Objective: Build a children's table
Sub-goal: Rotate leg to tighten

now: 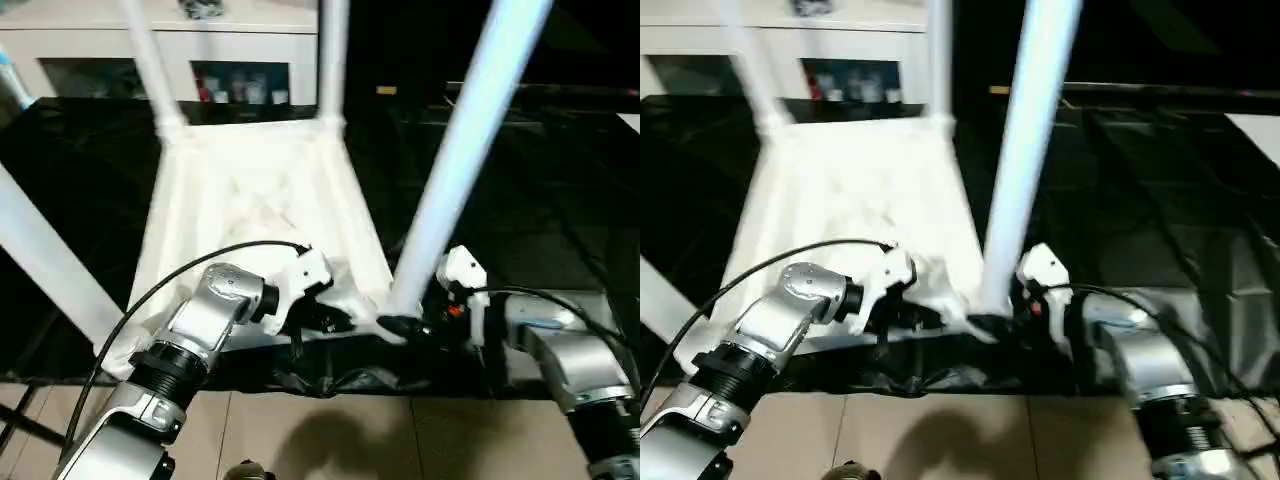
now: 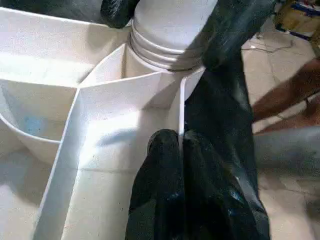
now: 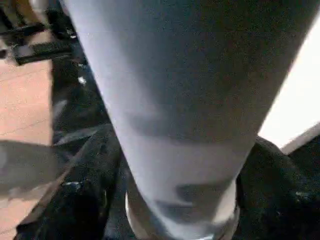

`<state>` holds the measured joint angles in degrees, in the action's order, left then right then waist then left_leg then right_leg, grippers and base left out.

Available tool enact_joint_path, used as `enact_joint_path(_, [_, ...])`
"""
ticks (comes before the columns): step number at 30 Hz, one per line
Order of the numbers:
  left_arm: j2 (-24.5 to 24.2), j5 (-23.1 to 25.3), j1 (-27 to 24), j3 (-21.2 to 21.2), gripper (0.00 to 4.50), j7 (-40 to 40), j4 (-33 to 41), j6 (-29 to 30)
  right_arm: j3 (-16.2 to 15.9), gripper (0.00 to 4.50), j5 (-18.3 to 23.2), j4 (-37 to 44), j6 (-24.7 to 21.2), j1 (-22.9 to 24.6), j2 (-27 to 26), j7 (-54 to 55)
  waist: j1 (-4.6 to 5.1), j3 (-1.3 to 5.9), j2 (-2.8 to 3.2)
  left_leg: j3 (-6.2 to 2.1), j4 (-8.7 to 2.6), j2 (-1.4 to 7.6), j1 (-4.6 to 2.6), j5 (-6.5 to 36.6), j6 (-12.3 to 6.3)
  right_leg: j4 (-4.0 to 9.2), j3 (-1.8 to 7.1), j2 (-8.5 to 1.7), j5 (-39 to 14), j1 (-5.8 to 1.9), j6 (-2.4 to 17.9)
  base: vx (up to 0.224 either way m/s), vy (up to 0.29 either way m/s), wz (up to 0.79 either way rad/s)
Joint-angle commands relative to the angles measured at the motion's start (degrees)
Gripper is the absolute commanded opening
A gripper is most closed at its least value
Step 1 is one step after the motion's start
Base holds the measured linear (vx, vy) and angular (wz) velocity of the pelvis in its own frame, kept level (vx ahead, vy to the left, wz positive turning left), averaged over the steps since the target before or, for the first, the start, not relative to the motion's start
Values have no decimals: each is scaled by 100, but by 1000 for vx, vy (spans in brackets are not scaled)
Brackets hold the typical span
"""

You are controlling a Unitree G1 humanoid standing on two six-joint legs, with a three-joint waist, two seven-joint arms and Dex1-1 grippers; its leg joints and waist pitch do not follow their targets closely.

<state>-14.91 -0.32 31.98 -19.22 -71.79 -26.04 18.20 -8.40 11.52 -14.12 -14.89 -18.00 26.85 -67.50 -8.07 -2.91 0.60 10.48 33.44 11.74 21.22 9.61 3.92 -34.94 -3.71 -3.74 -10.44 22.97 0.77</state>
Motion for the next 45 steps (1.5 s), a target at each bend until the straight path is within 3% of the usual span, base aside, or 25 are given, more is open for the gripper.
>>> enact_joint_path(1, [187,-242,93,-79,0,-14,228,-114,-537,299,115,259,-64,3,-97,-494,30,334,-86,-52,-369,180,-84,1319,-288,507,271,-457,-1732,-250,989,0,0,0])
enact_joint_path(8, [100,-235,76,-101,0,-152,272,-78,-692,252,106,297,-151,11,10,-733,17,346,-91,-63,-370,176,-75,1268,-273,501,263,-450,-1752,-255,939,0,0,0])
enact_joint_path(14, [161,-183,86,-51,0,33,238,-38,-661,242,89,320,-92,52,-62,-671,16,350,-91,-59,-363,174,-77,1224,-288,493,258,-446,-1666,-255,971,0,0,0])
enact_joint_path(16, [311,-106,131,35,0,400,163,13,-525,240,89,287,-30,86,-232,-366,18,344,-80,-61,-365,172,-70,1256,-273,501,259,-447,-1711,-254,964,0,0,0])
enact_joint_path(20, [718,-42,258,252,0,1189,87,302,-77,226,0,-57,115,-12,-713,727,65,319,-84,-83,-399,160,-86,1519,-142,562,240,-460,-2285,-243,816,0,0,0])
enact_joint_path(21, [804,-42,285,298,0,1336,75,355,9,215,-20,-136,140,-41,-808,951,80,317,-77,-75,-393,164,-118,1572,-109,589,251,-460,-2358,-207,810,0,0,0])
enact_joint_path(22, [865,-24,307,319,0,1450,56,370,70,206,-40,-189,137,-64,-881,1135,84,321,-63,-88,-394,158,-110,1578,-88,579,244,-467,-2363,-222,813,0,0,0])
enact_joint_path(23, [983,9,346,349,0,1659,-2,404,167,206,-92,-294,127,-109,-1001,1470,125,317,-92,-100,-411,139,-58,1559,-81,576,223,-449,-2365,-267,753,0,0,0])
enact_joint_path(27, [1300,180,470,387,0,2339,-251,379,385,199,-314,-601,132,-229,-1403,2464,240,350,-82,-98,-386,110,-33,1387,-106,558,228,-440,-2033,-284,770,0,0,0])
enact_joint_path(30, [1479,306,530,453,0,2843,-351,391,494,197,-394,-722,182,-297,-1723,2975,284,357,-68,-75,-365,104,-27,1243,-202,530,241,-420,-1604,-275,906,0,0,0])
enact_joint_path(36, [1598,405,517,427,0,3099,-345,381,561,197,-456,-860,271,-399,-1998,3369,289,360,-55,-67,-362,108,-36,1159,-267,524,237,-414,-1459,-286,973,0,0,0])
enact_joint_path(39, [1505,345,416,274,0,2770,-204,247,647,267,-194,-761,177,-390,-2048,3168,296,349,-50,-71,-377,115,-47,1309,-248,543,237,-416,-1624,-278,948,0,0,0])
enact_joint_path(45, [1299,229,304,135,0,2214,-14,134,597,316,-84,-589,85,-316,-1830,2696,304,349,-47,-73,-383,126,-40,1318,-272,534,248,-426,-1572,-288,955,0,0,0])
